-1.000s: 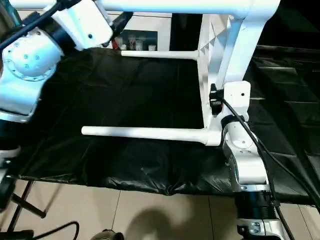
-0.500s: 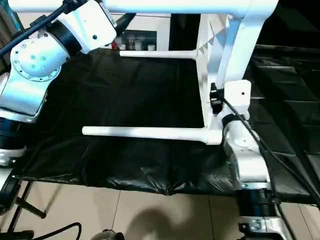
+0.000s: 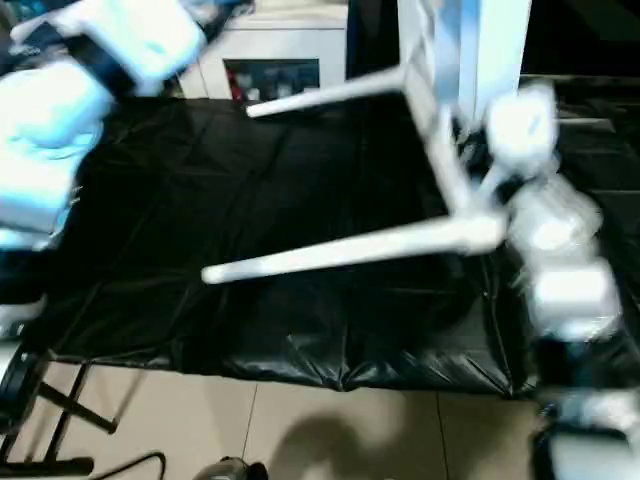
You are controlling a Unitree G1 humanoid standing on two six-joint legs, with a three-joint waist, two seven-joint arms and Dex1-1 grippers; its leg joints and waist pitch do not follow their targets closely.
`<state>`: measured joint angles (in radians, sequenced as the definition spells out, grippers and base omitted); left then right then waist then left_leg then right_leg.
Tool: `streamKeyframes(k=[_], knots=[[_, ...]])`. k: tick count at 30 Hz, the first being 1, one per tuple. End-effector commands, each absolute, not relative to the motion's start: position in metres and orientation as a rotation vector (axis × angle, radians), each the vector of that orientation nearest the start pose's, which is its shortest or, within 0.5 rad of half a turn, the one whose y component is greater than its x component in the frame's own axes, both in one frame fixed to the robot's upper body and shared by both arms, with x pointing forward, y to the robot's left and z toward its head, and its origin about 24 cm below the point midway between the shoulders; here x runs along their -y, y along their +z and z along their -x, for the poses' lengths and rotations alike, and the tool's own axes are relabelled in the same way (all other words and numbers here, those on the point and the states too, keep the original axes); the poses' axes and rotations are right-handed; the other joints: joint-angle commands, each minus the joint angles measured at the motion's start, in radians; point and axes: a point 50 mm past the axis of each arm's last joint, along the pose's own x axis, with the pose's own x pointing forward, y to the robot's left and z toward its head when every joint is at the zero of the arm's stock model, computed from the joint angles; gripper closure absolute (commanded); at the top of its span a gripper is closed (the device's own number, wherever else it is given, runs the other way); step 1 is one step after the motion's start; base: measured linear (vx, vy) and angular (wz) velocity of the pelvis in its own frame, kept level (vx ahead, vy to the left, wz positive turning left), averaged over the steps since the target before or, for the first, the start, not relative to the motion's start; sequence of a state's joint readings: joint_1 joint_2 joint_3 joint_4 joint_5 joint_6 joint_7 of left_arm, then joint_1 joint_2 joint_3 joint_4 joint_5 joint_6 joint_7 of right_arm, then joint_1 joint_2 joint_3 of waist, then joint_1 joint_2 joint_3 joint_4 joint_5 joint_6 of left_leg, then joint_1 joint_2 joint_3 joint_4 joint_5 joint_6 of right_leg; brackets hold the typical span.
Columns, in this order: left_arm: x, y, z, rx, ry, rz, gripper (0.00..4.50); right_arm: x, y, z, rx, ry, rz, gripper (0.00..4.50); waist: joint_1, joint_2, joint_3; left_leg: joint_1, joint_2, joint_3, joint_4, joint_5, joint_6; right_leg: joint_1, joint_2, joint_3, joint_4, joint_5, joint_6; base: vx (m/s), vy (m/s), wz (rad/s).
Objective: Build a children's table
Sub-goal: Flip table
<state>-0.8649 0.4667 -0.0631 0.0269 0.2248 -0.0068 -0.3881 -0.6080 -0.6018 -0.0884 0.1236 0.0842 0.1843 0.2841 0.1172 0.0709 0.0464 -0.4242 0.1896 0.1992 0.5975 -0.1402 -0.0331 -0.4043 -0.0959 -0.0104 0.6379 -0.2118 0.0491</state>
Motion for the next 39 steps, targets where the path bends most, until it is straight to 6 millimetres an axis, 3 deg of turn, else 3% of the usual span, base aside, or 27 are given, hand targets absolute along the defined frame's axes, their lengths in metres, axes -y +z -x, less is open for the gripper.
streamKeyframes(k=[1,2,4,6,7,9,10,12,15,16,21,25,30,32,35,39], knots=[[-0.182,0.257,-0.341,0.463,-0.207,-0.628,2.20,0.251,0.277,-0.325,0.452,0.146,0.591,2.51,0.001,-0.056,-0.073,0.035,0.021,-0.010,-0.044,-0.137,0.070,0.037,-0.025,0.006,-0.072,-0.096,-0.217,0.000,0.000,0.00],[-0.184,0.249,-0.339,0.441,-0.205,-0.606,2.24,0.254,0.290,-0.323,0.482,0.138,0.584,2.51,0.001,-0.060,-0.072,0.035,0.022,-0.010,-0.044,-0.146,0.072,0.037,-0.027,0.005,-0.073,-0.110,-0.223,0.000,0.000,0.00],[-0.185,0.245,-0.337,0.428,-0.204,-0.593,2.31,0.256,0.297,-0.322,0.500,0.134,0.578,2.51,0.005,-0.056,-0.068,0.038,0.024,-0.008,-0.044,-0.170,0.070,0.030,-0.028,0.007,-0.079,-0.158,-0.212,0.000,0.000,0.00],[-0.185,0.229,-0.333,0.378,-0.212,-0.547,2.36,0.256,0.313,-0.319,0.521,0.192,0.534,2.51,0.004,-0.063,-0.065,0.038,0.024,-0.010,-0.048,-0.200,0.053,0.029,-0.028,0.007,-0.083,-0.208,-0.195,0.000,0.000,0.00],[-0.185,0.223,-0.331,0.359,-0.215,-0.538,2.40,0.253,0.315,-0.319,0.507,0.255,0.522,2.51,0.003,-0.061,-0.064,0.040,0.026,-0.013,-0.051,-0.220,0.040,0.028,-0.028,0.006,-0.084,-0.223,-0.187,0.000,0.000,0.00],[-0.185,0.222,-0.331,0.351,-0.215,-0.537,2.43,0.249,0.312,-0.318,0.482,0.318,0.524,2.51,0.003,-0.063,-0.061,0.044,0.028,-0.013,-0.055,-0.257,0.025,0.022,-0.025,0.007,-0.090,-0.254,-0.169,0.000,0.000,0.00],[-0.185,0.222,-0.332,0.349,-0.211,-0.535,2.49,0.245,0.307,-0.319,0.452,0.362,0.547,2.51,0.003,-0.061,-0.061,0.050,0.029,-0.016,-0.061,-0.298,-0.001,0.017,-0.022,0.008,-0.092,-0.272,-0.153,0.000,0.000,0.00],[-0.186,0.224,-0.333,0.345,-0.203,-0.529,2.51,0.239,0.299,-0.319,0.406,0.438,0.574,2.51,0.002,-0.067,-0.063,0.053,0.029,-0.018,-0.066,-0.333,-0.025,0.016,-0.022,0.008,-0.093,-0.269,-0.142,0.000,0.000,0.00],[-0.186,0.226,-0.334,0.337,-0.197,-0.525,2.54,0.233,0.292,-0.319,0.377,0.509,0.589,2.51,0.001,-0.073,-0.060,0.056,0.028,-0.019,-0.069,-0.373,-0.038,0.015,-0.024,0.007,-0.098,-0.287,-0.135,0.000,0.000,0.00],[-0.186,0.226,-0.334,0.335,-0.196,-0.522,2.55,0.231,0.291,-0.318,0.385,0.538,0.580,2.19,-0.001,-0.073,-0.059,0.056,0.025,-0.021,-0.070,-0.400,-0.045,0.015,-0.026,0.007,-0.102,-0.318,-0.129,0.000,0.000,0.00],[-0.186,0.224,-0.333,0.318,-0.188,-0.515,2.55,0.225,0.289,-0.314,0.387,0.612,0.593,1.67,-0.006,-0.077,-0.054,0.062,0.023,-0.026,-0.073,-0.470,-0.055,0.014,-0.032,0.007,-0.115,-0.431,-0.102,0.000,0.000,0.00],[-0.188,0.221,-0.333,0.302,-0.182,-0.517,2.55,0.222,0.292,-0.311,0.417,0.644,0.586,1.37,-0.016,-0.080,-0.057,0.051,0.021,-0.027,-0.075,-0.431,-0.049,0.021,-0.029,0.005,-0.111,-0.392,-0.105,0.000,0.000,0.00],[-0.190,0.217,-0.333,0.277,-0.170,-0.507,2.55,0.218,0.292,-0.308,0.420,0.684,0.583,1.03,-0.026,-0.080,-0.060,0.048,0.022,-0.025,-0.073,-0.399,-0.032,0.024,-0.028,0.006,-0.107,-0.354,-0.123,0.000,0.000,0.00],[-0.191,0.216,-0.333,0.268,-0.161,-0.501,2.55,0.217,0.291,-0.307,0.422,0.699,0.578,0.77,-0.030,-0.089,-0.057,0.041,0.019,-0.023,-0.069,-0.378,-0.007,0.029,-0.028,0.006,-0.105,-0.352,-0.118,0.000,0.000,0.00],[-0.193,0.213,-0.332,0.246,-0.135,-0.471,2.55,0.217,0.291,-0.307,0.416,0.713,0.582,0.61,-0.032,-0.080,-0.057,0.045,0.019,-0.025,-0.070,-0.373,-0.008,0.024,-0.031,0.003,-0.113,-0.422,-0.110,0.000,0.000,0.00],[-0.195,0.210,-0.332,0.232,-0.118,-0.454,2.55,0.215,0.292,-0.305,0.431,0.738,0.574,0.30,-0.034,-0.079,-0.053,0.059,0.019,-0.028,-0.070,-0.449,-0.028,0.009,-0.026,0.002,-0.123,-0.494,-0.102,0.000,0.000,0.00]])
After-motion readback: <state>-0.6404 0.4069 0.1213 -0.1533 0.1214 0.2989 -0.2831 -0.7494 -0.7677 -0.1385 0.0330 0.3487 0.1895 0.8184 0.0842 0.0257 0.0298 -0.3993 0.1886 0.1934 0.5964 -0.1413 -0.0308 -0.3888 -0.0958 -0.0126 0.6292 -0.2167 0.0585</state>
